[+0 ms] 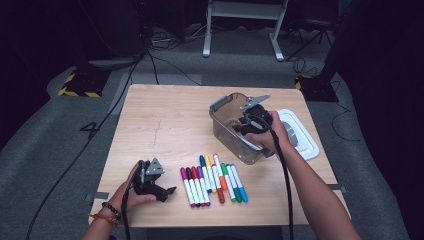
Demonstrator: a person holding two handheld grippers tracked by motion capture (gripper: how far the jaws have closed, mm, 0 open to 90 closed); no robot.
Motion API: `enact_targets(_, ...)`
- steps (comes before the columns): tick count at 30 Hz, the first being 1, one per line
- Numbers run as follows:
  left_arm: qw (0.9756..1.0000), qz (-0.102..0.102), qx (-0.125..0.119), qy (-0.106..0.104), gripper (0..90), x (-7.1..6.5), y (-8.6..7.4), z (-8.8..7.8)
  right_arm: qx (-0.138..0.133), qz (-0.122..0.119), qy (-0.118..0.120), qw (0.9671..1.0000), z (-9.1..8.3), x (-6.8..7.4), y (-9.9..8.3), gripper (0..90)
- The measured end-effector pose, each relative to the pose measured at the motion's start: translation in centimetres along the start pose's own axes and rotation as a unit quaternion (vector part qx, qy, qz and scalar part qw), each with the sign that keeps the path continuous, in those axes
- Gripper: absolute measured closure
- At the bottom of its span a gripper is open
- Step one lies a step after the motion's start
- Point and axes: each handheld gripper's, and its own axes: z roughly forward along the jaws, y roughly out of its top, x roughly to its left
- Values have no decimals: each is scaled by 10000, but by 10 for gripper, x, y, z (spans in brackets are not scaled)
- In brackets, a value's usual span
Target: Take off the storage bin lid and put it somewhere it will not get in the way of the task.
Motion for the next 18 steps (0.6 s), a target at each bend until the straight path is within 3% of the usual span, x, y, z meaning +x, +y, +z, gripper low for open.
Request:
enact_targets(2,10000,-2,-2,1,5,0,0,0,-94,-32,12,10000,-5,0,-2,523)
enact_targets(4,10000,3,0,1,5,0,0,0,-428,-34,46,9991,-21,2,-7,468)
enact_targets(9,10000,-12,-4,5,5,0,0,0,-795,-61,27,9968,-47,7,-23,415)
enact_targets(18,10000,-8,1,7,5,0,0,0,-1092,-211,71,9938,-75,22,-50,396)
